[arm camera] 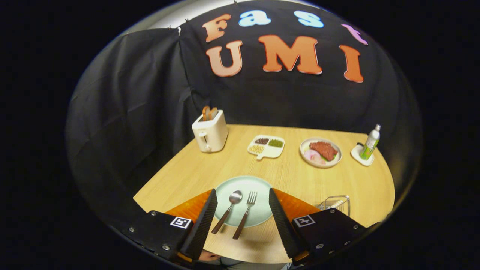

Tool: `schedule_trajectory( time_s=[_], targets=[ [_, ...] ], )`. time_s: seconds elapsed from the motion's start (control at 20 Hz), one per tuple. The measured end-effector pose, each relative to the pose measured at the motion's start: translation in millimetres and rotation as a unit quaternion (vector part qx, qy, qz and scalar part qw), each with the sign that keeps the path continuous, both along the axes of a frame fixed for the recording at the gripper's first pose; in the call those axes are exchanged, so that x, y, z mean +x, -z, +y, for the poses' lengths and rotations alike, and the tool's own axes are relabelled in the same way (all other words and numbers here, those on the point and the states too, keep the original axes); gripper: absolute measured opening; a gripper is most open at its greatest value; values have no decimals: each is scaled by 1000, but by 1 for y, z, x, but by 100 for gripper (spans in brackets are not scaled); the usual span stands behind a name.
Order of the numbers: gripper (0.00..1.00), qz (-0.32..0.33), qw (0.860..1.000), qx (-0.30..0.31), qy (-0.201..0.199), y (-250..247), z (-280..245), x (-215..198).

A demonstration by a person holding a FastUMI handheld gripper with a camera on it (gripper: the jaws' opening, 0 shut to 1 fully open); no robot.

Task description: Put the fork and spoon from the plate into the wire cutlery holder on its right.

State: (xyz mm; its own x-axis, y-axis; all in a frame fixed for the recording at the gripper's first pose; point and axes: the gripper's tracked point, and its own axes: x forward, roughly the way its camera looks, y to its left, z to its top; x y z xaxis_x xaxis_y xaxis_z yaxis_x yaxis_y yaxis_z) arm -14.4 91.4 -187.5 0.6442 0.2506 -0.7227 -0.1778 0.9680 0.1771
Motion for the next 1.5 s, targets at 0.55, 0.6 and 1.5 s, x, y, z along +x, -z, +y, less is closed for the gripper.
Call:
schedule_trajectory(
  time_s=[0.55, 0.6, 1.5],
  targets=[
    [61, 233, 970, -33, -57, 106, 26, -64],
    [57, 239, 968, -39, -64, 110, 28, -65],
    [23, 286, 954, -82, -42, 148, 13, -52]
  ],
)
